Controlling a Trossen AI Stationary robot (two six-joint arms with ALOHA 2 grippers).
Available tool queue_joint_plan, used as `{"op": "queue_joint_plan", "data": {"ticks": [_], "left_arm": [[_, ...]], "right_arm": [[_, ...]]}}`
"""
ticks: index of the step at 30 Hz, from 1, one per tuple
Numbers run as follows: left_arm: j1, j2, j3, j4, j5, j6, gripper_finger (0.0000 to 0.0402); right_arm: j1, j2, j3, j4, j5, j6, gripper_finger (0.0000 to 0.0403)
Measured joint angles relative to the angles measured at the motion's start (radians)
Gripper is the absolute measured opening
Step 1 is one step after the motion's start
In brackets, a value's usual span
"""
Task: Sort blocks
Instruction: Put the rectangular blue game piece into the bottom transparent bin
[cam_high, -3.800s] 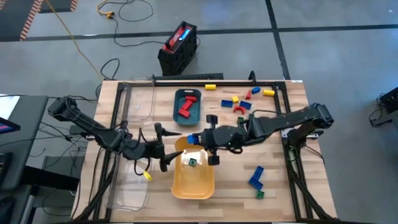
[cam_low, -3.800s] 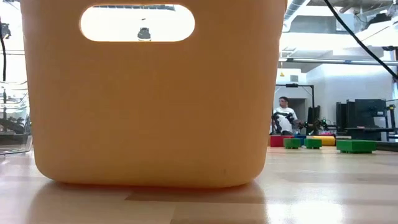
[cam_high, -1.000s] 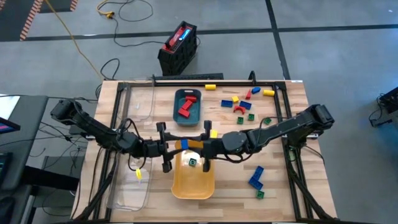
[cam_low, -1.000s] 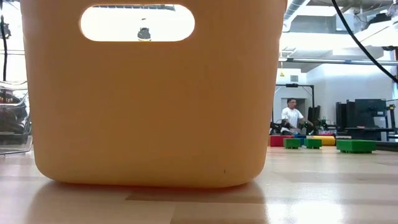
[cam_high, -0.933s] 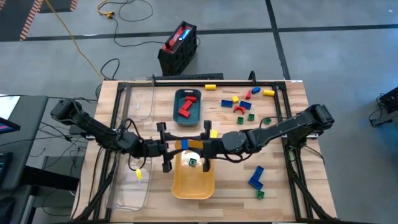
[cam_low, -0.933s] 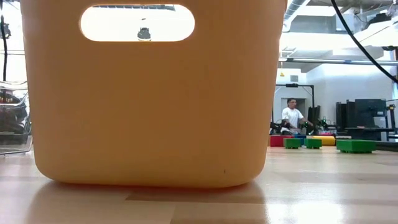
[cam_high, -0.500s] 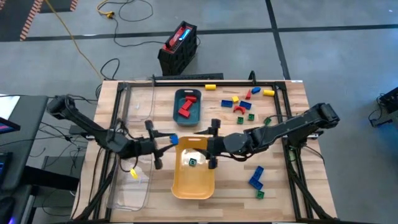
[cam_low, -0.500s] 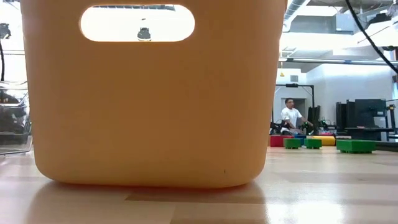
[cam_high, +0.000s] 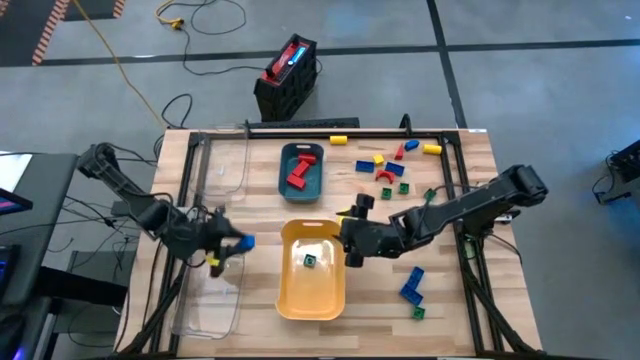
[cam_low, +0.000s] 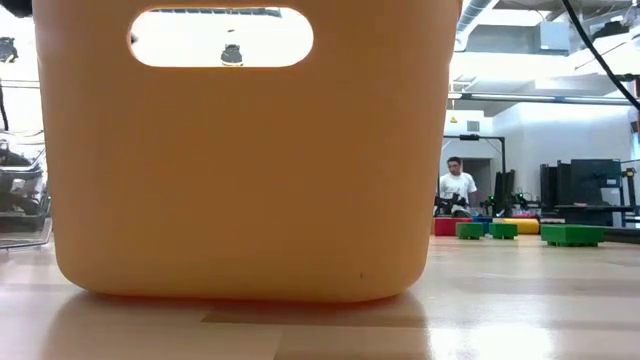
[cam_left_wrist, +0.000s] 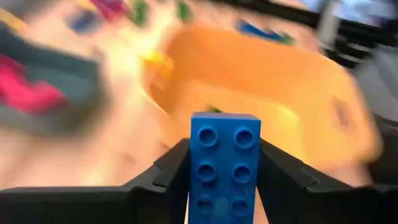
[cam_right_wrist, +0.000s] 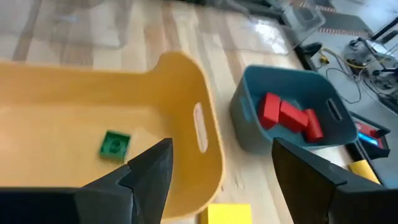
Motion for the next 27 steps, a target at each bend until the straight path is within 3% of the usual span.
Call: {"op": "queue_joint_plan", "data": {"ticks": [6,9,17,27], "left_arm": [[-0.083,0.062,0.000,-0.067,0.321,-0.193,0.0141],[-0.140,0.107,0.000,-0.116,0.414,-0.305,0.0141],[-0.263,0.263,0.000,-0.293,0.527,-0.610,0.0140],[-0.283,0.415,0.000,-0.307,0.570,-0.655,0.0161]], "right_arm": [[-0.009,-0.002,0.001,0.010,0.006,-0.001,0.0279],[-0.018,-0.002,0.001,0.013,0.007,-0.002,0.0279],[-0.032,-0.002,0.001,0.025,0.006,-0.004,0.0279],[-0.058,-0.002,0.014,0.049,0.003,-0.030,0.0279]]}}
